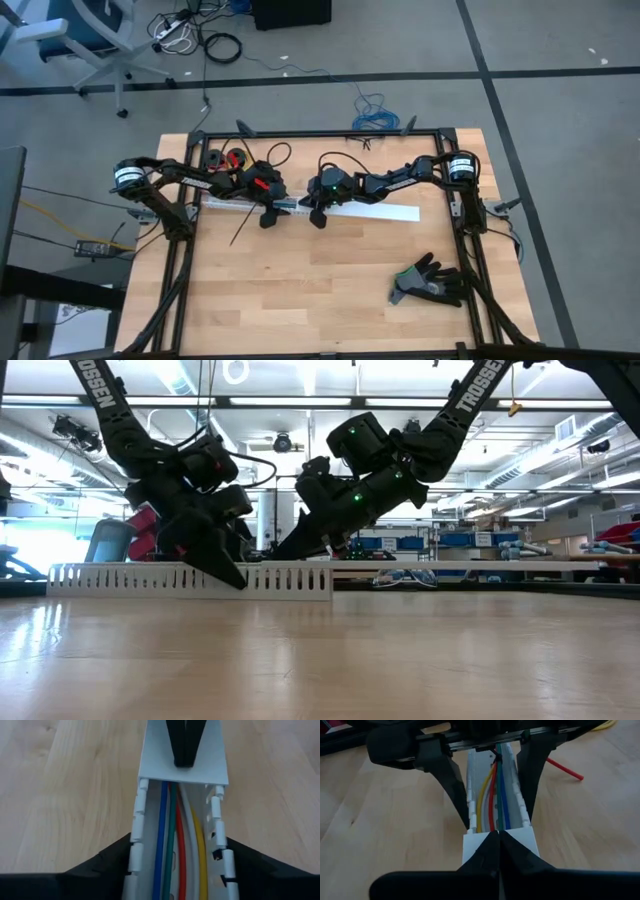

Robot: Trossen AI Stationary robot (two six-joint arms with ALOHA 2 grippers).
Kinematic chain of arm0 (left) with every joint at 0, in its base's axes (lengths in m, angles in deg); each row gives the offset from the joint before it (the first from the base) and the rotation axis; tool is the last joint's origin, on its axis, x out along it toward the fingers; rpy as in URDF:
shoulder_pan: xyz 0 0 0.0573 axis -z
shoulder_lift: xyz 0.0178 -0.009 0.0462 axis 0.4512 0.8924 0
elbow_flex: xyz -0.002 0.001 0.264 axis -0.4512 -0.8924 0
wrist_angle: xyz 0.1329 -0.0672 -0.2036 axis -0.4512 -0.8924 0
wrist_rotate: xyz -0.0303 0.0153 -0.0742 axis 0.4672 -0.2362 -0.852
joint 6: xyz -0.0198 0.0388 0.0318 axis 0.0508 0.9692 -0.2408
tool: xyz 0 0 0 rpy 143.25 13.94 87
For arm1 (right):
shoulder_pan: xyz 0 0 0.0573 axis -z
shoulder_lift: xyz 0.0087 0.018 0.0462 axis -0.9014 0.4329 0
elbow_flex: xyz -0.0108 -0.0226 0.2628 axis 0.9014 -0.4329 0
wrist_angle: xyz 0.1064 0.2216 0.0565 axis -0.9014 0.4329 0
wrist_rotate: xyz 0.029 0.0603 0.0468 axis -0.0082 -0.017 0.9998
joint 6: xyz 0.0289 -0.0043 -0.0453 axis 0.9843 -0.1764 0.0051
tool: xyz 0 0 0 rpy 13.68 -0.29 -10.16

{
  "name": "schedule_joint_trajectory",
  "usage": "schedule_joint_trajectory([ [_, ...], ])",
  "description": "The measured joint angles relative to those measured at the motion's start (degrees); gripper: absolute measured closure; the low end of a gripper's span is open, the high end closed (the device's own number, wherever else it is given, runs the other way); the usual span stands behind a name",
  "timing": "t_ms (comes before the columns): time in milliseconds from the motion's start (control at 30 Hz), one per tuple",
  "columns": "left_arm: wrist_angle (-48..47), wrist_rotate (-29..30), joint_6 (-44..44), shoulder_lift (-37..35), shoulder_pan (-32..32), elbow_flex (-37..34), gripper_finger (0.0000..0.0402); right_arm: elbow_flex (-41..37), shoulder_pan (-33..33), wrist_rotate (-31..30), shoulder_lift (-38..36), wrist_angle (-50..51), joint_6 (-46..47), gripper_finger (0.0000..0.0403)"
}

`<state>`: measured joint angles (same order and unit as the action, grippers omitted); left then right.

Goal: Ziptie cables
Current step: Close the white cable duct

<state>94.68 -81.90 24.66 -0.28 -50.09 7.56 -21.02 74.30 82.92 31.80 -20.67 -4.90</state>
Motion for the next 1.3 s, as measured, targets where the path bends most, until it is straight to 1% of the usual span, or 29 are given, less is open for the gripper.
schedule_joint_trajectory([
  [100, 0.37, -0.04, 0.69, 0.00, 0.00, -0.01, 0.0166, -0.04, 0.03, 0.25, 0.43, -0.98, 0.02, 0.0403],
  [200, 0.80, 0.16, 0.87, 0.00, 0.02, -0.01, 0.0180, -0.01, 0.03, 0.37, 1.09, -2.07, 0.10, 0.0403],
  [367, 0.90, 0.42, 0.82, 0.00, 0.00, -0.03, 0.0177, 1.94, 0.32, 0.88, 2.85, -4.42, -0.53, 0.0403],
  [433, 1.07, 0.69, 0.82, 0.00, 0.00, -0.03, 0.0173, 2.09, 0.31, 0.54, 2.88, -6.74, -3.32, 0.0403],
  [567, 1.44, 1.04, 0.84, 0.09, 0.03, -0.01, 0.0170, 1.29, 0.32, -0.27, 0.43, -9.59, -5.00, 0.0403],
  [633, 1.40, 1.03, 0.84, 0.09, 0.02, 0.03, 0.0170, 1.18, 0.36, -1.31, -1.69, -6.95, -4.83, 0.0403],
  [733, 1.11, 0.86, 0.84, 0.07, 0.02, 0.10, 0.0170, 1.01, 0.19, -4.23, -3.88, 2.48, -4.90, 0.0403],
  [800, 0.85, 0.98, 0.84, 0.07, 0.02, 0.10, 0.0169, 0.50, -0.43, -5.11, -5.19, 5.66, -4.90, 0.0403],
  [967, 1.17, 1.95, 0.93, 0.07, 0.02, 0.10, 0.0169, -1.88, -2.14, -4.94, -7.60, 8.34, -2.78, 0.0403],
  [1200, 1.37, 2.17, 1.00, 0.07, 0.02, 0.08, 0.0169, -5.58, -3.59, -9.68, -11.10, 8.79, -0.80, 0.0403],
  [1300, 1.57, 2.22, 1.00, 0.07, 0.02, 0.08, 0.0169, -6.53, -3.58, -9.90, -11.61, 8.67, 0.20, 0.0403],
])
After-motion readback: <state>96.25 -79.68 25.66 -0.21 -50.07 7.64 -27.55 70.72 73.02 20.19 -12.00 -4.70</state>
